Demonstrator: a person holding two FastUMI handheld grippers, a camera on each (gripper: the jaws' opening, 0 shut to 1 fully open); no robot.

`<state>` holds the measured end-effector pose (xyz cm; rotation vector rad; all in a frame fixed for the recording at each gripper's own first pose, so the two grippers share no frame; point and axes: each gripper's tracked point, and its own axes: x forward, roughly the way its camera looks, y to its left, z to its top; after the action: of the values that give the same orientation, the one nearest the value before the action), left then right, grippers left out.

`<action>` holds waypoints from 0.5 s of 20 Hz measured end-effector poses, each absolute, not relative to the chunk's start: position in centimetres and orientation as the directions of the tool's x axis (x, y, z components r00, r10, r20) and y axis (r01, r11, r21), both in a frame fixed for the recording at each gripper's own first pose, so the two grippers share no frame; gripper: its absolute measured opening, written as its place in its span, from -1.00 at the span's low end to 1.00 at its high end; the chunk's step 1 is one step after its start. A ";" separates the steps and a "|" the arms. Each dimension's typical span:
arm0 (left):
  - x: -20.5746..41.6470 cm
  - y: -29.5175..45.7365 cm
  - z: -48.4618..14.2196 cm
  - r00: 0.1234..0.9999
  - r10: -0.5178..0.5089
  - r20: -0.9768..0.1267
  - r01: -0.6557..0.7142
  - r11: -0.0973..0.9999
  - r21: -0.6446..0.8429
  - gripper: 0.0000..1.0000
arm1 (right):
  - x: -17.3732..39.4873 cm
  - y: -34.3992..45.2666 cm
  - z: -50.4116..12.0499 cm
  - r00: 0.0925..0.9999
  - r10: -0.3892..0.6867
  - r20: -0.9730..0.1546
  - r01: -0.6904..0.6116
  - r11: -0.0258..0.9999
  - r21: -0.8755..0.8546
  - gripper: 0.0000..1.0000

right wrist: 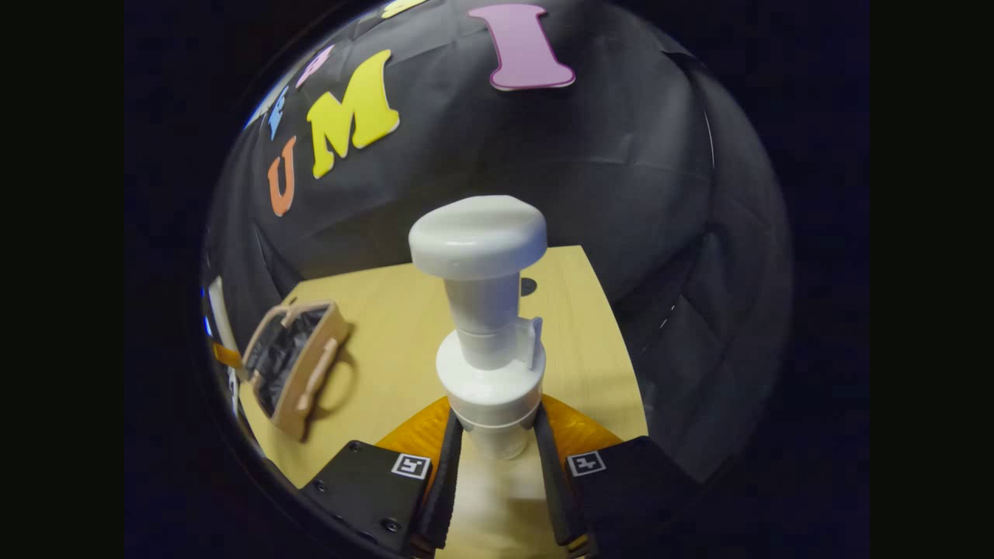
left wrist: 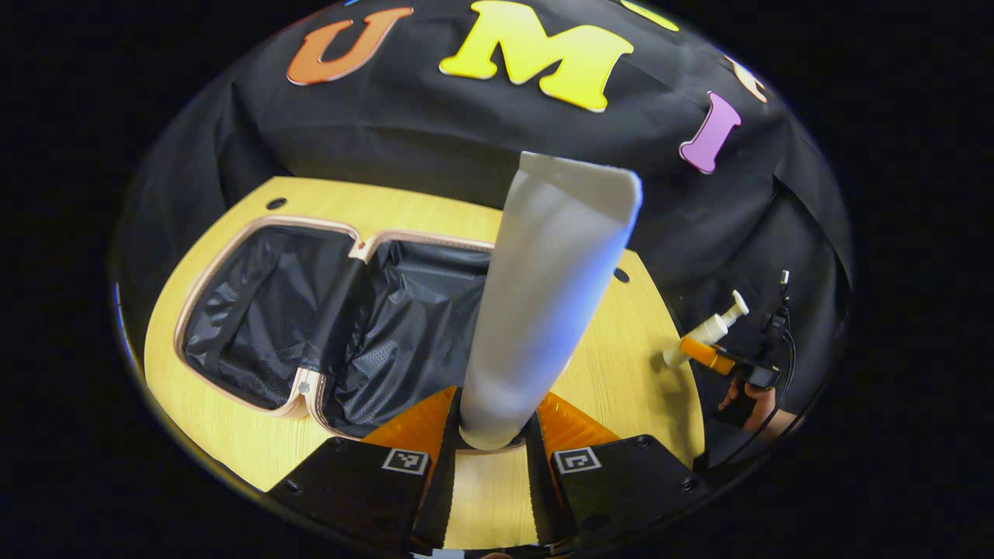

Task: First open the suitcase, pack the skin care products into it, and then close the suitcase.

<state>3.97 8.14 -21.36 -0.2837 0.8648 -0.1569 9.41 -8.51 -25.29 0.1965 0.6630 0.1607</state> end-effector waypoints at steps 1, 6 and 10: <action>4.2 9.2 -22.1 0.592 -0.275 -0.757 0.021 0.945 -0.327 -0.12 | 8.4 -7.9 -24.0 0.776 0.237 -0.585 -0.096 0.960 0.262 -0.09; 7.0 13.7 -26.2 0.345 -0.349 -0.872 0.022 0.931 -0.364 -0.17 | 2.4 -5.4 -18.7 0.758 0.350 -0.550 -0.156 0.917 0.368 -0.07; 7.6 14.8 -30.1 0.132 -0.348 -0.928 0.035 0.937 -0.347 -0.17 | -1.8 -4.2 -17.0 0.753 0.361 -0.550 -0.151 0.908 0.390 -0.07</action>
<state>7.65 14.83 -30.09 -0.2655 1.4159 -0.2833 -1.77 -4.19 -16.96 0.3344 0.6635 0.2855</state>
